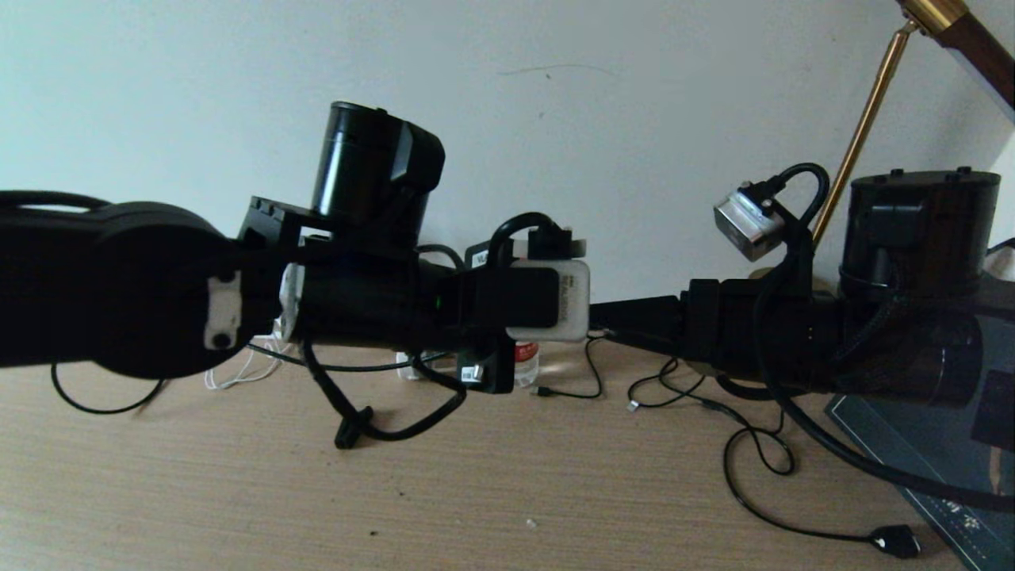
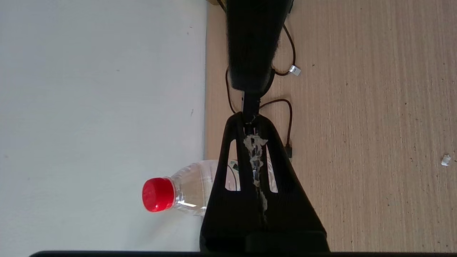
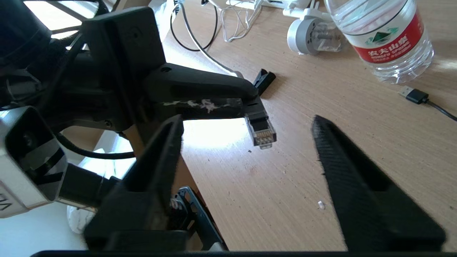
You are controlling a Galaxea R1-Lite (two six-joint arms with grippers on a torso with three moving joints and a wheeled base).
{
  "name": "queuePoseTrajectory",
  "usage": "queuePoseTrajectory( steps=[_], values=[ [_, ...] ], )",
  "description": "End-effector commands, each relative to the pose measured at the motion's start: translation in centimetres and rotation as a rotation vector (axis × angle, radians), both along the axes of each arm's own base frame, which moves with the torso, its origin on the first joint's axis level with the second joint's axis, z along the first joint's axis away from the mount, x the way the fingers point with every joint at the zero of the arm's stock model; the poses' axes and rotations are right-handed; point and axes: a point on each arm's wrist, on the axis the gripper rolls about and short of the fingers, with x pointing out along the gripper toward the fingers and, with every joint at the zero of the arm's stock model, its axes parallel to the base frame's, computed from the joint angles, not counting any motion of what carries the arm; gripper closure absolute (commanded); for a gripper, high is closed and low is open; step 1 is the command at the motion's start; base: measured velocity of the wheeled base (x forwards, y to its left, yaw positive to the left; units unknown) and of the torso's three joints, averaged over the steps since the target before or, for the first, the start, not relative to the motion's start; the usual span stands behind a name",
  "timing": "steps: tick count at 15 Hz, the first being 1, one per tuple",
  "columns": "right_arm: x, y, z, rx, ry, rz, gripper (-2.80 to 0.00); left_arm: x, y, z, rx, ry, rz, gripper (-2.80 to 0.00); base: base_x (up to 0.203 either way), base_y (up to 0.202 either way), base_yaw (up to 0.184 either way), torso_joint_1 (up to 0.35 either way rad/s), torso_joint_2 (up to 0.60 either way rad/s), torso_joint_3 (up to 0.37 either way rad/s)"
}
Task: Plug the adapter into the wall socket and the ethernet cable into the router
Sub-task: Hand it to the other hand
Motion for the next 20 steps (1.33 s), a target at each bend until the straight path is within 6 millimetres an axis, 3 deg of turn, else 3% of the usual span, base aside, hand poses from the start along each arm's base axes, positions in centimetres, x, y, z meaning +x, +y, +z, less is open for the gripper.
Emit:
queuePoseTrajectory(
  steps=[1,15,16,20],
  values=[
    [-0.08,-0.01,0.09,0.005,-0.002,0.004,0.00,0.05,-0.03,-0.04,0.003,-0.003,-0.004,0.00,0.000,0.000,0.000,0.000,0.00,0.000],
    [-0.07,0.10,-0.29,-0.003,0.010,0.005,0.00,-0.01,0.05,-0.20,-0.013,0.020,0.010,0.00,0.000,0.000,0.000,0.000,0.00,0.000],
    [-0.03,0.13,-0.29,-0.003,0.010,0.005,0.00,-0.06,0.07,-0.35,-0.018,0.025,0.013,-2.80,0.000,0.000,0.000,0.000,0.00,0.000],
    [0.10,0.17,-0.28,0.023,0.055,-0.006,0.00,-0.32,0.19,-0.08,-0.072,-0.028,0.043,-2.80,0.000,0.000,0.000,0.000,0.00,0.000]
  ],
)
